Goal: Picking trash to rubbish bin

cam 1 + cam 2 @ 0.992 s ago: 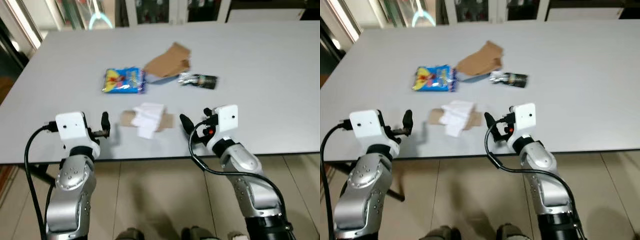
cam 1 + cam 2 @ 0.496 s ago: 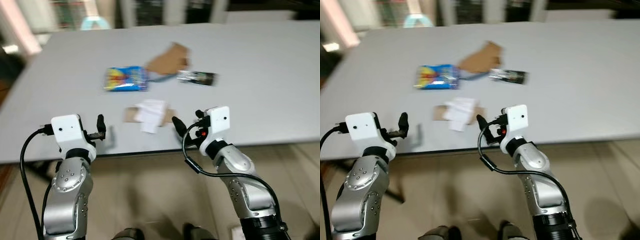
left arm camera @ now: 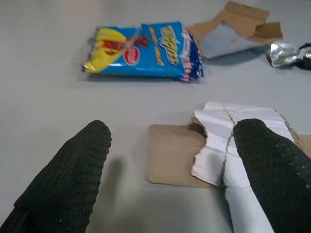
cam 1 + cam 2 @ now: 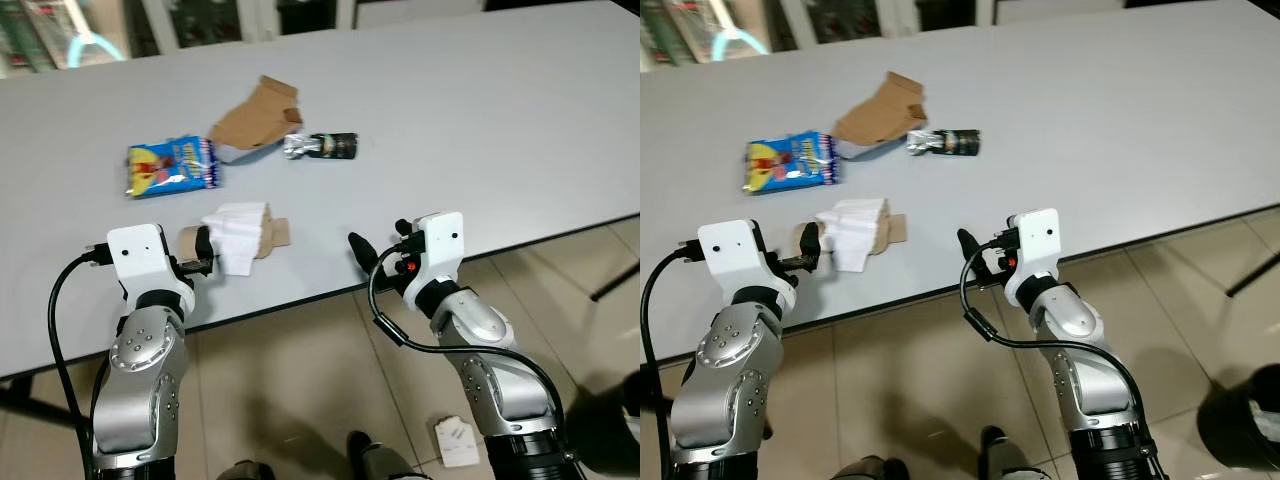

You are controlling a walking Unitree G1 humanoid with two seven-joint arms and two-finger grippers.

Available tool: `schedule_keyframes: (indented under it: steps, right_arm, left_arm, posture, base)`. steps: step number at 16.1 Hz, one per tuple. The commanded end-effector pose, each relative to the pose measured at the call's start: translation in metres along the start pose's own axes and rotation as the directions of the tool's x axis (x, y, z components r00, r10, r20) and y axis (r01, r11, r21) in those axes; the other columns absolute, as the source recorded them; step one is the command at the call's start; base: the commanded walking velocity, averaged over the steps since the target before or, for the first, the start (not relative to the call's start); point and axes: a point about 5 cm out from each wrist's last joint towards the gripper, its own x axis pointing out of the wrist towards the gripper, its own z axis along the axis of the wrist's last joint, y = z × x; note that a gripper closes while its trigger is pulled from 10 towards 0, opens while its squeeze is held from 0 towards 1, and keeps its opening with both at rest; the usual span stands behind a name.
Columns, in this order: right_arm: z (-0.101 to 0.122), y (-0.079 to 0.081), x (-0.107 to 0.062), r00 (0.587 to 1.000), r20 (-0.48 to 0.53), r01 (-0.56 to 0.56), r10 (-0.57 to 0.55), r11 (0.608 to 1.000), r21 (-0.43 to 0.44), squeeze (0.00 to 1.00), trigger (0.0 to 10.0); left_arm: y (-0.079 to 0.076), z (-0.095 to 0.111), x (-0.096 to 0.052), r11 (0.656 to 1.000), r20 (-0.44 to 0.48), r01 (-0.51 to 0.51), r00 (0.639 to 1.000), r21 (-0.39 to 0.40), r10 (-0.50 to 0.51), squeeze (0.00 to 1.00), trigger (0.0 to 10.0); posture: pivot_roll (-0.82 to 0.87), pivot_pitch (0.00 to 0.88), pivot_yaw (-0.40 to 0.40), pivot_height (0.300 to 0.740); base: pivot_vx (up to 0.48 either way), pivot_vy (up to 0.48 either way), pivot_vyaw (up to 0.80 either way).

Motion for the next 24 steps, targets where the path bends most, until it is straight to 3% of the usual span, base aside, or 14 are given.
schedule_keyframes:
  steps: [1,9,15,18,24]
  right_arm:
    - [0.004,0.003,0.0,1.0,0.007,-0.017,0.017,1.0,0.001,0.0,10.0]
    - [0.006,0.005,-0.003,0.992,-0.019,-0.127,0.127,0.992,-0.01,0.0,10.0]
    - [0.014,-0.009,-0.009,0.986,-0.046,-0.161,0.158,0.985,-0.058,0.0,10.0]
    - [0.019,-0.008,-0.013,0.986,-0.04,-0.164,0.161,0.983,-0.078,0.0,10.0]
    - [0.022,0.001,-0.026,0.976,-0.045,-0.216,0.212,0.972,-0.098,0.0,10.0]
  left_arm:
    - [0.002,0.0,0.003,1.0,-0.002,-0.022,1.0,-0.006,0.022,0.0,10.0]
    - [-0.002,-0.001,0.005,0.999,-0.018,-0.025,1.0,-0.039,0.024,0.0,10.0]
    - [-0.022,-0.013,0.006,0.991,-0.083,0.103,0.99,-0.089,-0.11,0.0,10.0]
    - [-0.028,-0.016,0.015,0.988,-0.091,0.126,0.987,-0.088,-0.134,0.0,10.0]
    - [-0.02,-0.018,0.041,0.989,-0.097,0.116,0.987,-0.092,-0.125,0.0,10.0]
  posture:
    - [-0.08,0.155,0.039,0.74]
    - [-0.09,0.169,0.025,0.74]
    - [-0.12,0.182,0.021,0.74]
    - [-0.15,0.19,0.029,0.74]
    - [-0.21,0.195,0.046,0.74]
  base:
    - [0.0,0.0,-0.8]
    - [0.0,0.0,-0.17]
    - [0.0,0.0,0.0]
    - [0.0,0.0,0.0]
    - [0.0,0.0,0.0]
